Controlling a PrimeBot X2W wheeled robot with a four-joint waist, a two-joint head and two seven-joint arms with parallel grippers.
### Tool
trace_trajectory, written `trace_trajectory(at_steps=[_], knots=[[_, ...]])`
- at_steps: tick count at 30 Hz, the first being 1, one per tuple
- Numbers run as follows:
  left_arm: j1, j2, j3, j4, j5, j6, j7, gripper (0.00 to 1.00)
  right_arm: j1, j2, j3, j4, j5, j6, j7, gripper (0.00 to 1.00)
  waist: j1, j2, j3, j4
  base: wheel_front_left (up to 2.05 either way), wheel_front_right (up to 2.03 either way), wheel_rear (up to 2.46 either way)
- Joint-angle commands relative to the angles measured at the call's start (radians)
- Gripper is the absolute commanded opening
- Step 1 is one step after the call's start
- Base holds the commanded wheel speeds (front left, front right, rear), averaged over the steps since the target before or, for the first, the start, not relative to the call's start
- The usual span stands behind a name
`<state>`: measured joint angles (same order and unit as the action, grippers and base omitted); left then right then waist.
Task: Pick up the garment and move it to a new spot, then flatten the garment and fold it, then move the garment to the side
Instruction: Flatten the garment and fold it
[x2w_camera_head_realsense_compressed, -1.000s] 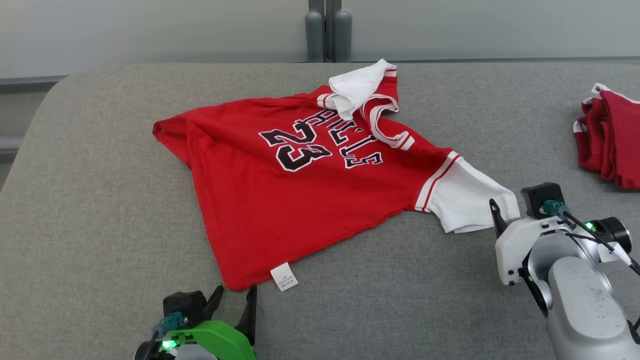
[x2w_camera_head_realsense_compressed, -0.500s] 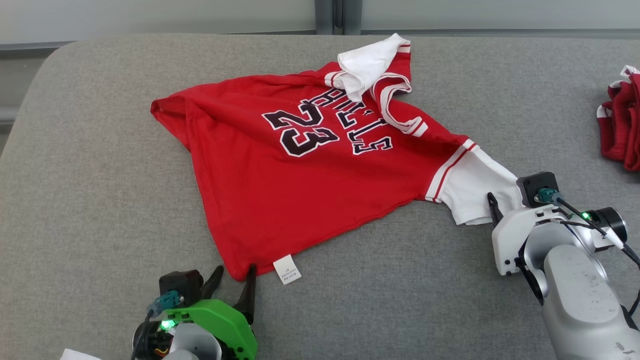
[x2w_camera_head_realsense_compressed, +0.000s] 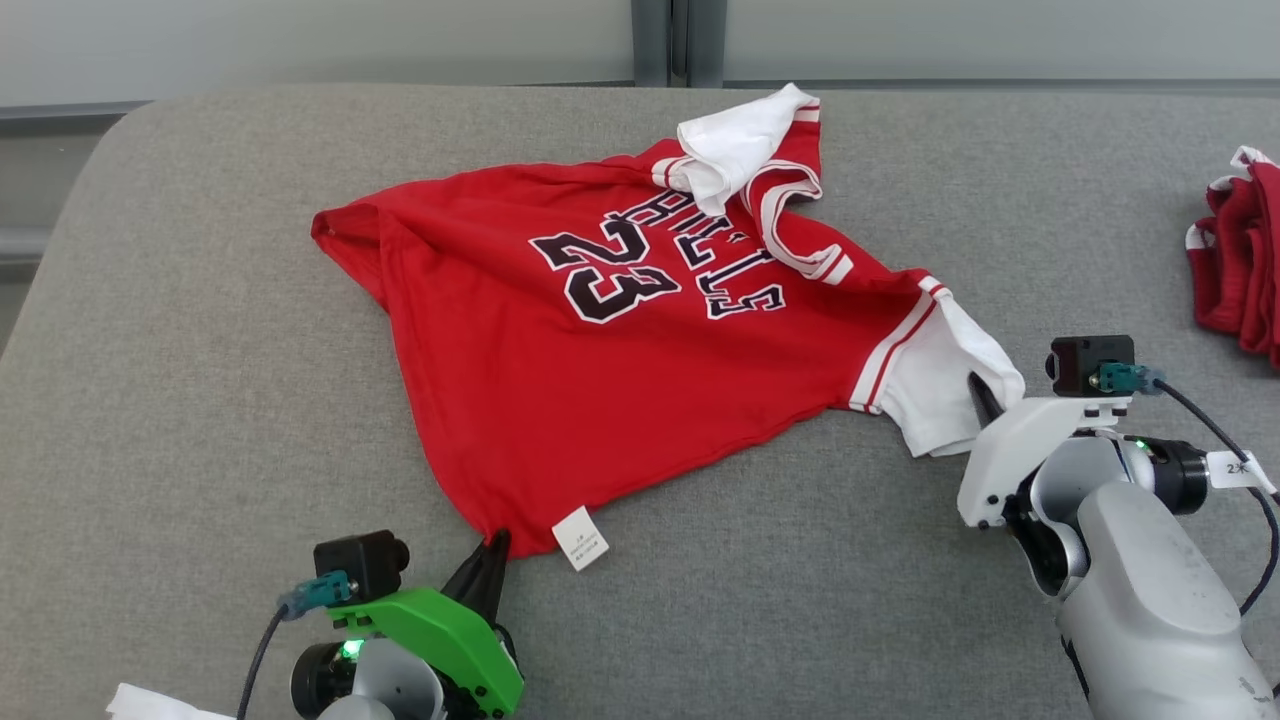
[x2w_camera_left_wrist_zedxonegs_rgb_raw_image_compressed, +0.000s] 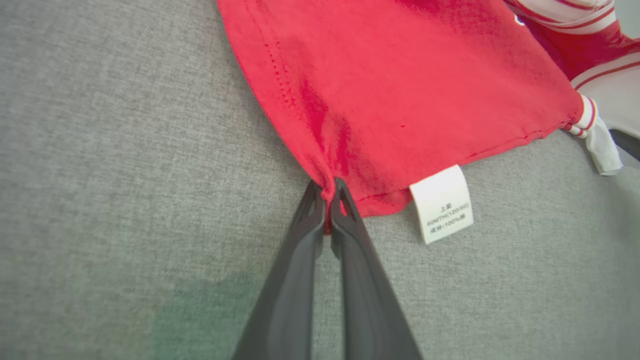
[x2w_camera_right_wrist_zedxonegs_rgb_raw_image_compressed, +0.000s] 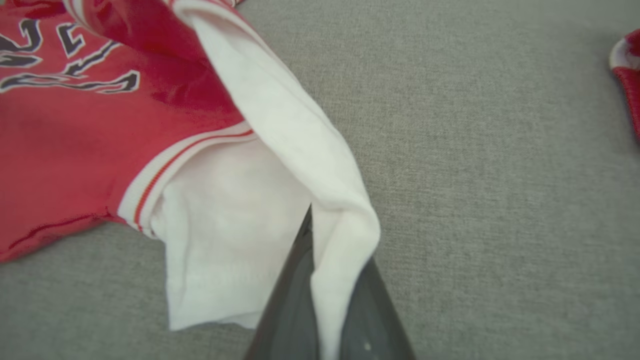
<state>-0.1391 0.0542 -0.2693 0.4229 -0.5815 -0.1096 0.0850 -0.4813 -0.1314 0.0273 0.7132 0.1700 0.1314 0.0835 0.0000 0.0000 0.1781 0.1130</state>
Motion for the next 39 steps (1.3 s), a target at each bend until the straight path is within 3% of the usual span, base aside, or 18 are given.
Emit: trace_trajectory(at_steps=[1,6,10,15,20,24,29,34,39], knots=[[0.024,0.004,0.008,-0.046,-0.036,-0.008,0.013,0.0,0.025,0.004,0.01,-0.057,0.114,-0.001,0.025,0.0,0.0,0.0,-0.034,0.002,0.0,0.0,0.0],[0.091,0.054,0.033,-0.348,-0.166,-0.018,0.096,0.0,0.135,-0.069,-0.033,-0.427,0.547,-0.001,0.181,0.0,0.0,0.0,-0.077,-0.011,0.0,0.0,0.0],[0.13,0.124,0.081,-0.664,-0.261,-0.011,0.195,0.0,0.237,-0.11,-0.156,-0.775,0.817,-0.001,0.321,0.0,0.0,0.0,-0.103,-0.021,0.0,0.0,0.0],[0.09,0.206,0.174,-0.989,-0.347,0.044,0.311,0.0,0.269,-0.056,-0.36,-1.052,1.038,-0.001,0.439,0.0,0.0,0.0,-0.113,-0.049,0.0,0.0,0.0],[-0.049,0.247,0.275,-1.154,-0.428,0.122,0.39,0.0,0.174,0.025,-0.531,-1.165,1.159,-0.001,0.503,0.0,0.0,0.0,-0.089,-0.079,0.0,0.0,0.0],[-0.187,0.286,0.315,-1.17,-0.45,0.173,0.444,0.0,0.067,0.056,-0.634,-1.136,1.133,-0.001,0.542,0.0,0.0,0.0,-0.05,-0.097,0.0,0.0,0.0],[-0.342,0.308,0.289,-1.072,-0.457,0.203,0.497,0.0,-0.121,0.075,-0.687,-1.046,0.982,-0.001,0.64,0.0,0.0,0.0,0.037,-0.109,0.0,0.0,0.0],[-0.541,0.324,0.235,-0.845,-0.39,0.201,0.507,0.0,-0.392,0.079,-0.636,-0.854,0.832,-0.001,0.694,0.0,0.0,0.0,0.176,-0.108,0.0,0.0,0.0],[-0.834,0.323,0.189,-0.529,-0.262,0.176,0.427,0.0,-0.739,0.076,-0.562,-0.581,0.6,-0.001,0.576,0.0,0.0,0.0,0.303,-0.113,0.0,0.0,0.0]])
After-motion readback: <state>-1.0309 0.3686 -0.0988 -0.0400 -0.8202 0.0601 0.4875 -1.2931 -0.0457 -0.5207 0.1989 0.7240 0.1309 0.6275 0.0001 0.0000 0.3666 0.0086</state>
